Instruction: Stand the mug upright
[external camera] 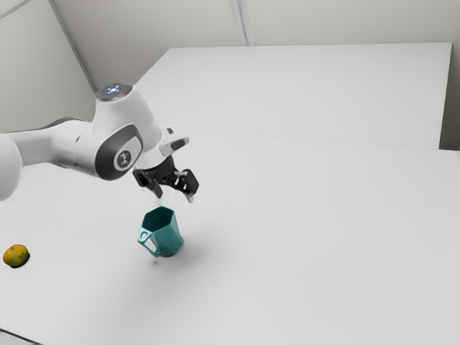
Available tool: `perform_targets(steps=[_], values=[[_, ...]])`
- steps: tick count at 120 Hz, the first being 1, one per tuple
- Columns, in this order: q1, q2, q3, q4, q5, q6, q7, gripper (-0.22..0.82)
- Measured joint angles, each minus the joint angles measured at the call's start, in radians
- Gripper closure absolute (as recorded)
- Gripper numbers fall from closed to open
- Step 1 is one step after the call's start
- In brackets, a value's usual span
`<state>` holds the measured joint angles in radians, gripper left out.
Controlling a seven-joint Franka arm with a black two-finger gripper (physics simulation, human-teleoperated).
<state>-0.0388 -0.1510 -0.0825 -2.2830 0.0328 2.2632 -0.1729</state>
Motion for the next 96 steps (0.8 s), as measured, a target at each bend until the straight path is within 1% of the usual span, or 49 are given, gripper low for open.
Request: perform_targets(steps=[30,54,72,96], values=[[0.010,0.116,-0.013,0.309,-0.036,-0.284,-0.003,0.02],[0.008,0.134,-0.013,0.480,-0.036,-0.481,-0.006,0.02],[0.005,0.134,-0.012,0.562,-0.032,-0.558,-0.008,0.01],[0.005,0.134,-0.010,0.629,-0.021,-0.594,-0.012,0.01]])
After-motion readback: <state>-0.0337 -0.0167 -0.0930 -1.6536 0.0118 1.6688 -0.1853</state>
